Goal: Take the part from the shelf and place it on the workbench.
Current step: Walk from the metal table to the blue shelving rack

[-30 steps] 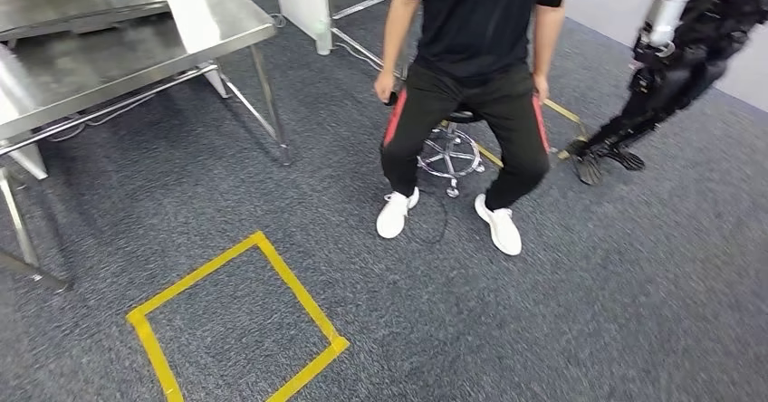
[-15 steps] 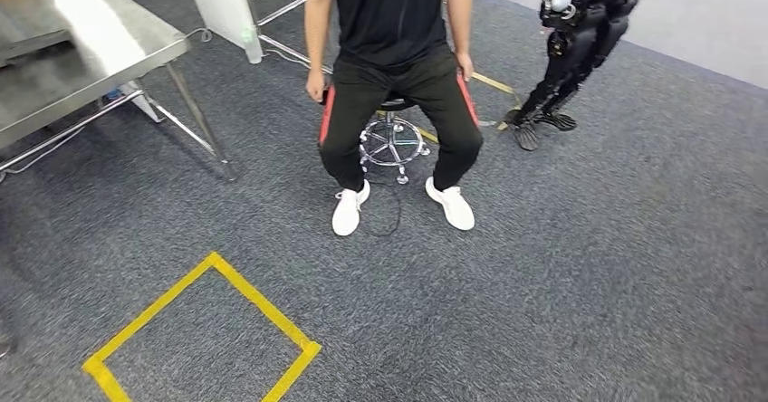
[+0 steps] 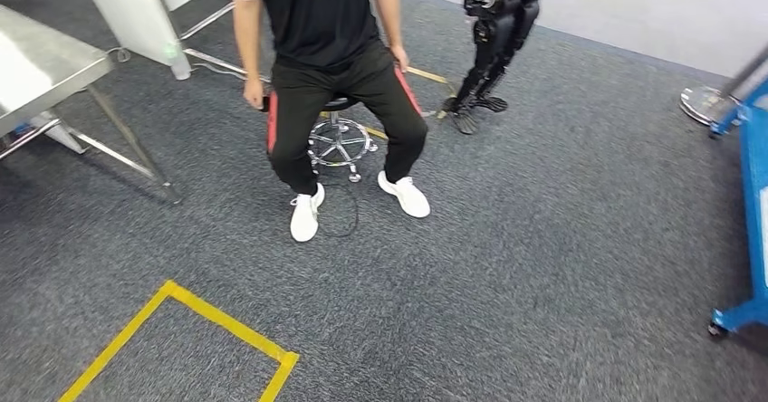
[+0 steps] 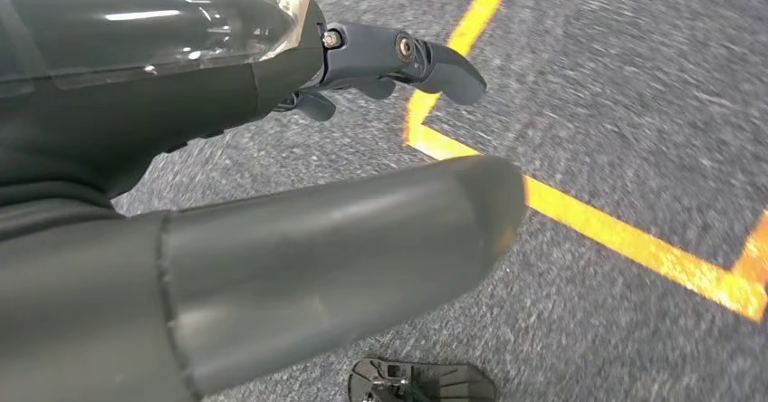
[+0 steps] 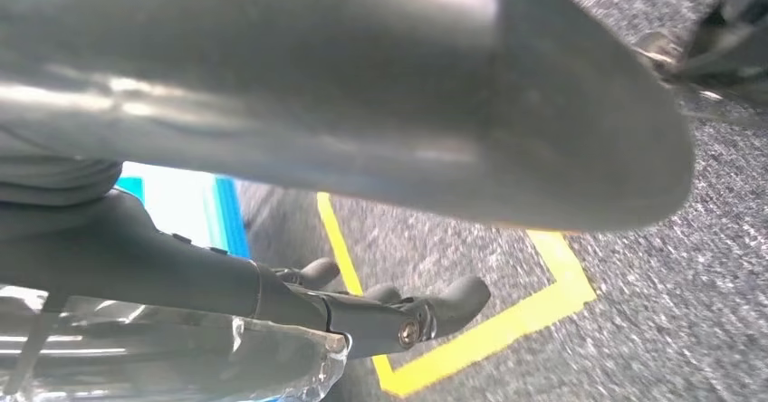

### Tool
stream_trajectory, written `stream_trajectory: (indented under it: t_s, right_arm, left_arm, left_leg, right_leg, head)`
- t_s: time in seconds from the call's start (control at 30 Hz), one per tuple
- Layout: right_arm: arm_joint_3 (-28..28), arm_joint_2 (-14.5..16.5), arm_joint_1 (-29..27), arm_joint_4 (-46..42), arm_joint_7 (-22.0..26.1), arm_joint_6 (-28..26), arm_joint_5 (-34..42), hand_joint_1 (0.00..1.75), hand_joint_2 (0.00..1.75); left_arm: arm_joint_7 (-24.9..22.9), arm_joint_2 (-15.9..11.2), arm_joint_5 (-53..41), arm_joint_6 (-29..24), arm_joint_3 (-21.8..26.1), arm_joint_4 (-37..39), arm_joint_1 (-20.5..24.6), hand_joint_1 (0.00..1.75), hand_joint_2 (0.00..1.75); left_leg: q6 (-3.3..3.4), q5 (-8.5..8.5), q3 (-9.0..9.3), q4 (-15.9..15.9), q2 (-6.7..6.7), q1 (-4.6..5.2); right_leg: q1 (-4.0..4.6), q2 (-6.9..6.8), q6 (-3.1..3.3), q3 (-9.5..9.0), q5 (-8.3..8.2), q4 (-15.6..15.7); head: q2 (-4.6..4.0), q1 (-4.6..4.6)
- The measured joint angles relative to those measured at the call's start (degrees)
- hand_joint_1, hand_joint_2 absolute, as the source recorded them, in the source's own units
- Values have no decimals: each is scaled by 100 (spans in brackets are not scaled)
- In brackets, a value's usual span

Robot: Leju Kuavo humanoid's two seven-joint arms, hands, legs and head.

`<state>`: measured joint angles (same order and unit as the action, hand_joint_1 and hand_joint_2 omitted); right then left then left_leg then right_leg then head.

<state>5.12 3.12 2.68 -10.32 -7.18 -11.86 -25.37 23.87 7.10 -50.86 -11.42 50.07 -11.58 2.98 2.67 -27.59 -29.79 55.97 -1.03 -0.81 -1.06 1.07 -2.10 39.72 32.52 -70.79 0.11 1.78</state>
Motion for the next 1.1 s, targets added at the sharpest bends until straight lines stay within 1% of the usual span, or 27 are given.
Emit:
stream_trajectory:
  t_s: [0.03, 0.07, 0.1, 0.13, 0.17, 0.2, 0.23, 0.27, 0.3, 0.33, 0.37, 0.4, 0.47, 0.5, 0.53, 0.57, 0.6, 0.63, 0.7, 0.77, 0.83, 0.87, 0.9, 0.97, 1.03, 1.07, 1.1]
  right_arm:
    - [1, -5, 1, 0, 14, 0, 2, 0, 0]
    - [1, -14, -2, 0, 32, -1, 8, 0, 0]
    - [2, -27, -6, 0, 45, -1, 24, 0, 0]
    - [3, -39, -7, 0, 52, -1, 47, 0, 0]
    - [5, -48, 1, 0, 54, -1, 77, 0, 0]
    - [9, -54, 11, 0, 50, -1, 108, 0, 0]
    - [14, -55, 16, 0, 44, -1, 137, 0, 0]
    - [21, -54, 18, 0, 34, -1, 160, 0, 0]
    - [31, -55, 11, 0, 23, -1, 178, 0, 0]
    - [38, -54, 4, 0, 16, -1, 190, 0, 0]
    - [44, -55, 0, 0, 11, -1, 197, 0, 0]
    - [48, -56, -5, 0, 10, -2, 200, 0, 0]
    - [49, -54, -6, 0, 15, -3, 203, 0, 0]
    - [50, -51, -10, 0, 18, -3, 203, 0, 0]
    - [51, -48, -14, 0, 20, -3, 203, 0, 0]
    - [52, -48, -21, 0, 21, -3, 203, 0, 0]
    - [53, -49, -27, 0, 21, -3, 203, 0, 0]
    - [54, -51, -29, 0, 21, -3, 203, 0, 0]
    - [54, -49, -15, 0, 21, -2, 203, 0, 0]
    - [56, -46, -2, 0, 21, -1, 204, 0, 0]
    - [61, -48, -15, 0, 21, -1, 205, 0, 0]
    - [67, -51, -27, 0, 21, -1, 205, 0, 0]
    - [74, -53, -30, 0, 21, -1, 206, 0, 0]
    - [88, -53, -18, 0, 20, -1, 206, 0, 0]
    - [97, -50, -7, 0, 20, -1, 205, 0, 0]
    - [101, -51, -12, 0, 19, -1, 205, 0, 0]
    - [105, -54, -20, 0, 19, -1, 204, 0, 0]
  left_arm:
    - [7, 2, -4, 9, 1, 0, 1, 0, 0]
    - [15, 5, -14, 20, 1, 0, 5, 0, 0]
    - [24, 8, -36, 32, 0, 0, 9, 0, 0]
    - [29, 11, -67, 41, -2, 0, 12, 0, 0]
    - [28, 10, -98, 48, -3, -1, 14, 0, 0]
    - [24, 8, -127, 52, -4, -1, 14, 0, 0]
    - [19, 3, -153, 56, -5, -2, 17, 0, 0]
    - [10, -2, -169, 58, -6, -2, 25, 0, 0]
    - [3, -3, -186, 62, -8, -2, 39, 0, 0]
    - [-2, -5, -203, 65, -10, -2, 57, 0, 0]
    - [-6, -9, -213, 68, -11, -2, 72, 0, 0]
    - [-7, -12, -221, 72, -13, -2, 80, 0, 0]
    - [-7, -18, -234, 83, -13, -1, 68, 0, 0]
    - [-7, -18, -238, 87, -13, -1, 55, 0, 0]
    - [-7, -19, -241, 92, -13, 0, 43, 0, 0]
    - [-9, -21, -241, 94, -13, 0, 35, 0, 0]
    - [-13, -23, -241, 96, -12, 0, 32, 0, 0]
    - [-17, -26, -241, 97, -11, 0, 32, 0, 0]
    - [-41, -35, -242, 98, -11, 1, 32, 0, 0]
    - [-86, -40, -243, 102, -13, 2, 34, 0, 0]
    - [-129, -34, -244, 108, -14, 2, 45, 0, 0]
    - [-142, -31, -244, 111, -14, 2, 53, 0, 0]
    - [-148, -27, -245, 112, -14, 2, 59, 0, 0]
    - [-158, -29, -246, 113, -13, 3, 54, 0, 0]
    - [-184, -32, -246, 114, -11, 4, 39, 0, 0]
    - [-199, -31, -246, 115, -11, 4, 36, 0, 0]
    - [-213, -27, -248, 115, -11, 4, 36, 0, 0]
  left_leg:
    - [-1, -1, -7, 2, -97, 7]
    - [-3, -2, -11, 3, -186, 10]
    - [-11, -5, -9, 7, -268, 10]
    - [-25, -12, -2, 14, -338, 9]
    - [-51, -28, 7, 26, -403, 22]
    - [-88, -49, 23, 39, -466, 36]
    - [-126, -69, 44, 50, -523, 49]
    - [-165, -84, 66, 51, -581, 57]
    - [-202, -91, 91, 46, -637, 49]
    - [-241, -109, 101, 56, -630, 27]
    - [-279, -174, 85, 114, -524, 3]
    - [-308, -312, 19, 285, -356, -17]
    - [-336, -724, -278, 963, 0, -37]
    - [-338, -893, -460, 1351, 71, -38]
    - [-334, -959, -596, 1618, 96, -37]
    - [-323, -900, -646, 1682, 108, -37]
    - [-307, -728, -593, 1521, 125, -37]
    - [-286, -490, -458, 1185, 175, -39]
    - [-242, -143, -163, 472, 432, -47]
    - [-212, -84, -61, 193, 582, -31]
    - [-155, -56, -59, 145, 465, -8]
    - [-111, -31, -50, 106, 396, -2]
    - [-67, -1, -39, 65, 319, -3]
    - [-16, 27, -33, 21, 141, 15]
    - [-3, 28, -46, 25, -53, 31]
    - [-5, 26, -50, 27, -142, 32]
    - [-11, 23, -52, 28, -222, 30]
  right_leg:
    - [-7, -23, -27, 70, 69, -201]
    - [-15, -43, -71, 29, 59, -204]
    - [-24, -83, -126, -143, -33, 44]
    - [-38, -181, -177, -405, -161, 464]
    - [-38, -331, -200, -649, -286, 879]
    - [-32, -450, -189, -829, -387, 1198]
    - [-20, -529, -151, -913, -444, 1366]
    - [4, -533, -97, -914, -467, 1401]
    - [13, -464, -44, -899, -482, 1404]
    - [-11, -400, 2, -903, -494, 1409]
    - [-32, -339, 47, -912, -512, 1417]
    - [-55, -276, 92, -919, -535, 1426]
    - [-48, -141, 151, -909, -567, 1426]
    - [-29, -64, 163, -899, -573, 1425]
    - [-13, 17, 167, -895, -576, 1423]
    - [-1, 101, 167, -899, -576, 1419]
    - [6, 187, 167, -908, -576, 1415]
    - [10, 273, 165, -918, -575, 1407]
    - [26, 430, 155, -905, -575, 1384]
    - [30, 557, 106, -840, -594, 1371]
    - [15, 657, 26, -759, -622, 1366]
    - [16, 586, 2, -710, -603, 1315]
    - [24, 450, -1, -629, -535, 1183]
    - [31, 105, 37, -320, -241, 571]
    - [10, -6, 37, -1, 12, -101]
    - [-7, -24, 0, 30, 25, -204]
    - [-29, -47, -56, -52, -38, -95]
  head:
    - [0, 0]
    - [0, 1]
    - [0, 1]
    - [0, 2]
    - [0, 4]
    - [0, 1]
    - [0, -8]
    - [0, -16]
    - [0, -24]
    - [0, -30]
    - [0, -33]
    - [0, -40]
    - [0, -56]
    - [0, -58]
    - [0, -58]
    - [0, -59]
    - [0, -59]
    - [0, -59]
    - [0, -57]
    - [0, -57]
    - [0, -57]
    - [0, -56]
    - [0, -41]
    - [0, -10]
    - [0, 5]
    - [0, 5]
    - [0, 7]
